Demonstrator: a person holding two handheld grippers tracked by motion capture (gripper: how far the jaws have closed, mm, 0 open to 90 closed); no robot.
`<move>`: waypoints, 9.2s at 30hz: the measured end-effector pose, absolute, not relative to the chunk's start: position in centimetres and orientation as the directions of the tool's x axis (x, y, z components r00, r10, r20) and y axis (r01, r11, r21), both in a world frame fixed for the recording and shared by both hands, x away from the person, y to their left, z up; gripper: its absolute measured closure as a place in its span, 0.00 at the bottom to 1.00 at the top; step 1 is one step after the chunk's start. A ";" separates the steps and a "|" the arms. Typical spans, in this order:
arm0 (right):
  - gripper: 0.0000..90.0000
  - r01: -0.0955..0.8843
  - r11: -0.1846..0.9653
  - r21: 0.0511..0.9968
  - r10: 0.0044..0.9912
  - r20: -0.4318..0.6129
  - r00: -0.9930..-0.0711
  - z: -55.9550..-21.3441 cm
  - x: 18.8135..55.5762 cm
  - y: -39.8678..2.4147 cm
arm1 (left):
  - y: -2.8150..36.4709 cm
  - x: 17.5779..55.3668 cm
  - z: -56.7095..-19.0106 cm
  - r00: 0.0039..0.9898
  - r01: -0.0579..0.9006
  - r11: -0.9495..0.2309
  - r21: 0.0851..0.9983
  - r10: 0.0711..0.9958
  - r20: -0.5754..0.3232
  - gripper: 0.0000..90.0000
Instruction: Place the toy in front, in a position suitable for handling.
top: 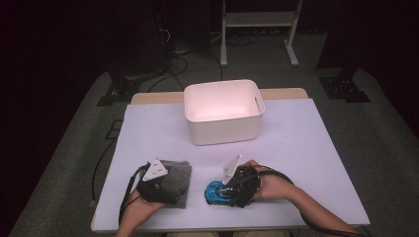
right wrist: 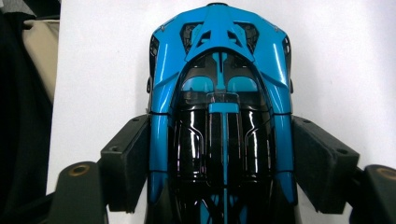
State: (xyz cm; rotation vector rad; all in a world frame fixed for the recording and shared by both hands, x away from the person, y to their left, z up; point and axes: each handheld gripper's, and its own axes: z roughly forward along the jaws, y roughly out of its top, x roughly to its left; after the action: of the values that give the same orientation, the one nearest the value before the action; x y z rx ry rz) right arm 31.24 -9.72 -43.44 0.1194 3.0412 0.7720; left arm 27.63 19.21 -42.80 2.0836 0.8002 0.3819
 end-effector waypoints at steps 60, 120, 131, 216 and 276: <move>0.19 0.232 0.705 0.670 0.235 0.088 -0.968 -45.5 30.0 -17.8 | 18.9 29.8 -44.3 0.840 0.401 -0.641 0.655 0.543 0.018 0.67; 0.25 0.102 0.725 0.681 0.152 -0.015 -0.988 -45.7 29.9 -17.3 | 10.3 29.5 -42.2 0.977 0.204 -0.652 0.731 0.185 -0.108 0.91; 0.24 0.081 0.725 0.684 0.126 -0.016 -0.992 -45.7 30.6 -16.7 | 11.6 29.5 -43.0 0.974 0.219 -0.647 0.731 0.194 -0.121 0.91; 0.27 0.135 0.697 0.704 0.197 -0.007 -0.980 -46.0 29.9 -17.0 | 1.5 31.2 -41.3 0.994 0.069 -0.743 0.665 -0.003 -0.106 0.90; 0.28 0.152 0.670 0.727 0.223 -0.002 -0.975 -46.3 29.6 -17.3 | 2.9 31.6 -41.1 0.993 0.088 -0.736 0.671 0.011 -0.118 0.89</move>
State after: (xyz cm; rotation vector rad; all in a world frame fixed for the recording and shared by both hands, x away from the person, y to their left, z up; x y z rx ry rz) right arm 29.61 -17.32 -46.34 0.3131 2.7873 1.2009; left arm 31.59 2.90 -41.11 2.3950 0.0680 -0.1364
